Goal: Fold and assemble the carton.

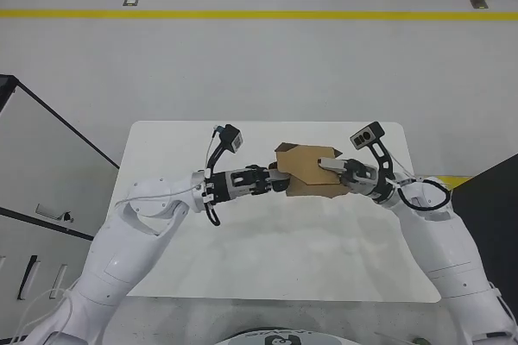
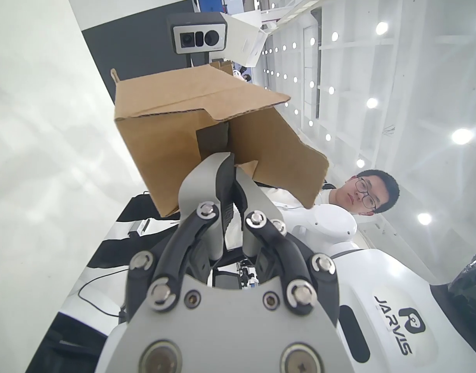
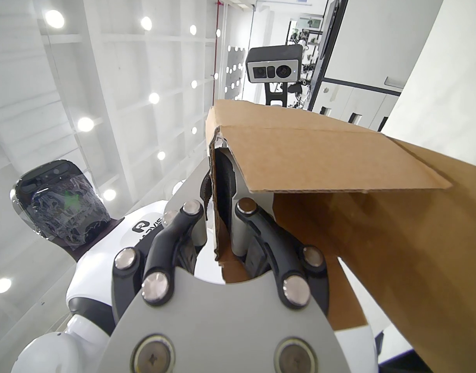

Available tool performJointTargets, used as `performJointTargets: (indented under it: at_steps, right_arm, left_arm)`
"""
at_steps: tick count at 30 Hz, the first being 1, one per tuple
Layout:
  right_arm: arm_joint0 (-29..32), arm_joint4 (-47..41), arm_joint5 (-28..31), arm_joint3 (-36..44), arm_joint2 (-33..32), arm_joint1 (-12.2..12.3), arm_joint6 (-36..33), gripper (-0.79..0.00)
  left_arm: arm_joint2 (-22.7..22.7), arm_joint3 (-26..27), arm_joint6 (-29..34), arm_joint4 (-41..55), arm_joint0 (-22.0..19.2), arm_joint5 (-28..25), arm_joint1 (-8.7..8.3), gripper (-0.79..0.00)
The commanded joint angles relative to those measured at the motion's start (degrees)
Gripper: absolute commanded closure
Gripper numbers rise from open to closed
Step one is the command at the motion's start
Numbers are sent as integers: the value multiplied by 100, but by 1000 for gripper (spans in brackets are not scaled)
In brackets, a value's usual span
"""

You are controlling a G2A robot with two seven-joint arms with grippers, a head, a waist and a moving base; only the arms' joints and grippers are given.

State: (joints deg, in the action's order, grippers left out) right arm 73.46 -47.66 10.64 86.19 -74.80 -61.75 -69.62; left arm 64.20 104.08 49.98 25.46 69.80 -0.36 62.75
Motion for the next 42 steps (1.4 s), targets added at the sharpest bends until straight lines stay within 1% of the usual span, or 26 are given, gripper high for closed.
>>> performJointTargets:
  at_steps: [1, 8, 10, 13, 19, 24, 31, 34, 38, 42]
  right_arm:
    - [-8, -127, -87, -19, -11, -2, -53, 0]
    - [-8, -127, -87, -19, -11, -2, -53, 0]
    - [-8, -127, -87, -19, -11, -2, -53, 0]
    - [55, -338, -309, 45, 0, -14, 71, 0]
    - [21, -867, -783, -111, -15, -25, -230, 0]
    - [-47, -1048, -1140, -233, 25, -29, -484, 0]
    - [-29, -1060, -1153, -202, 36, -34, -419, 0]
    - [39, -1176, -1292, -115, 97, -49, -347, 0]
    - [68, -1339, -1394, -139, 139, -67, -408, 0]
    - [60, -1377, -1440, -174, 169, -77, -496, 0]
  left_arm:
    - [101, -20, -26, 79, 50, -35, -11, 0]
    - [136, -24, -60, 109, 65, -71, -12, 0]
    - [152, 14, -185, 71, 97, -94, -9, 0]
    - [268, 34, -289, -15, 127, -115, -23, 0]
    - [500, 93, -379, -166, 218, -100, -60, 0]
    - [613, 128, -421, -180, 257, -101, -73, 0]
    - [493, 80, -462, -114, 190, -199, -42, 0]
    - [447, 37, -519, -105, 127, -240, -25, 0]
    - [386, -10, -608, -330, 30, -243, -13, 0]
    - [309, -10, -631, -286, -11, -247, 9, 0]
